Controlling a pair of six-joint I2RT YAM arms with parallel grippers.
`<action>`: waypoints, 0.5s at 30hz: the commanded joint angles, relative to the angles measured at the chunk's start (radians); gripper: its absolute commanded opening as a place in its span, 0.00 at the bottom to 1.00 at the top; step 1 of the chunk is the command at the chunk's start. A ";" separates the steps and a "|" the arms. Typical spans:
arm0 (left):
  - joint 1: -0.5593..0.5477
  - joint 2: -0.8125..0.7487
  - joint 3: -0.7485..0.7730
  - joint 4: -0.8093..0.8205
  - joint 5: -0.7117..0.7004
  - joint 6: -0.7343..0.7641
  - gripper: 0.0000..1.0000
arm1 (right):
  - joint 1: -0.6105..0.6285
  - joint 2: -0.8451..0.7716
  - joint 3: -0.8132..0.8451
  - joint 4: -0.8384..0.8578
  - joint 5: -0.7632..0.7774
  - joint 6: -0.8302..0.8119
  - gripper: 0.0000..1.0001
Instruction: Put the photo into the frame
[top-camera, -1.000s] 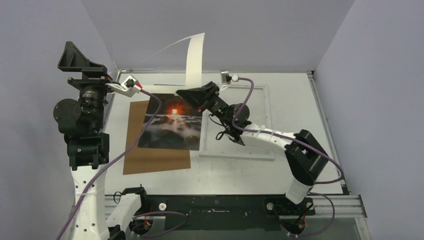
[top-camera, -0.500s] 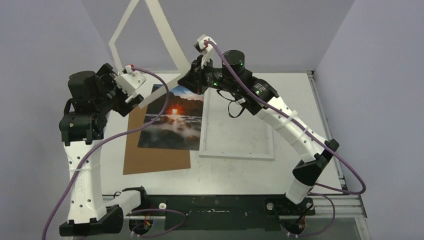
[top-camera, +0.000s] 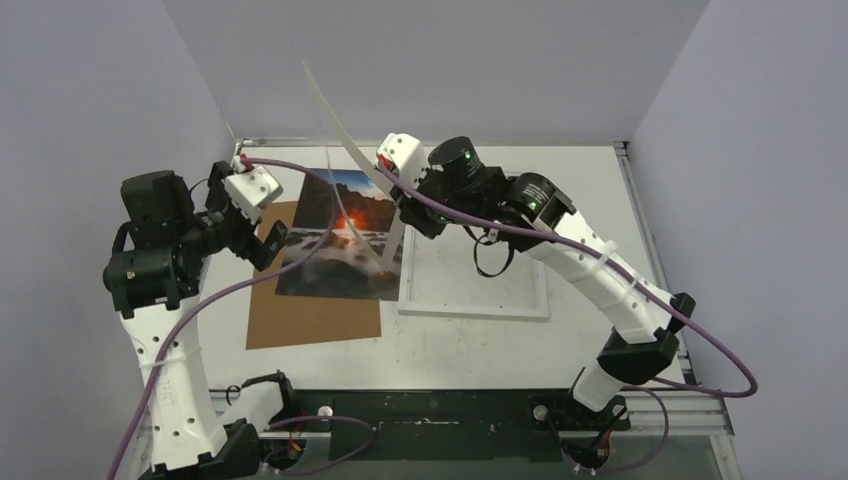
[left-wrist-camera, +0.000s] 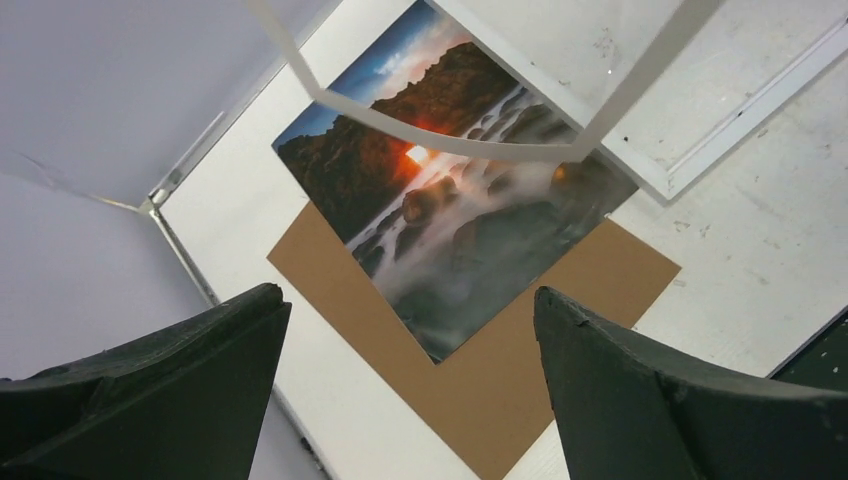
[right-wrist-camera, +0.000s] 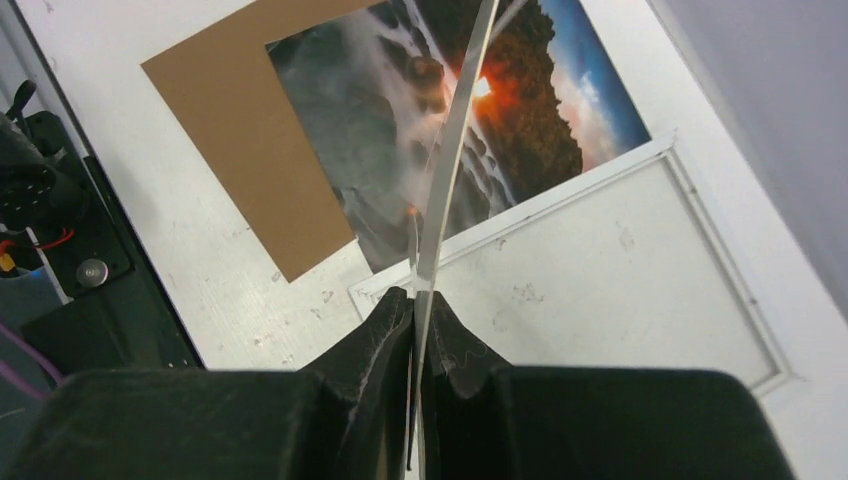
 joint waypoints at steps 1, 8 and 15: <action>0.125 0.061 0.090 -0.079 0.254 0.005 0.91 | 0.076 -0.084 0.059 -0.025 0.209 -0.085 0.05; 0.333 0.180 0.202 -0.166 0.460 0.053 0.90 | 0.125 -0.184 0.044 0.014 0.279 -0.132 0.05; 0.337 0.258 0.319 -0.307 0.491 0.165 0.92 | 0.133 -0.218 0.065 -0.020 0.282 -0.129 0.05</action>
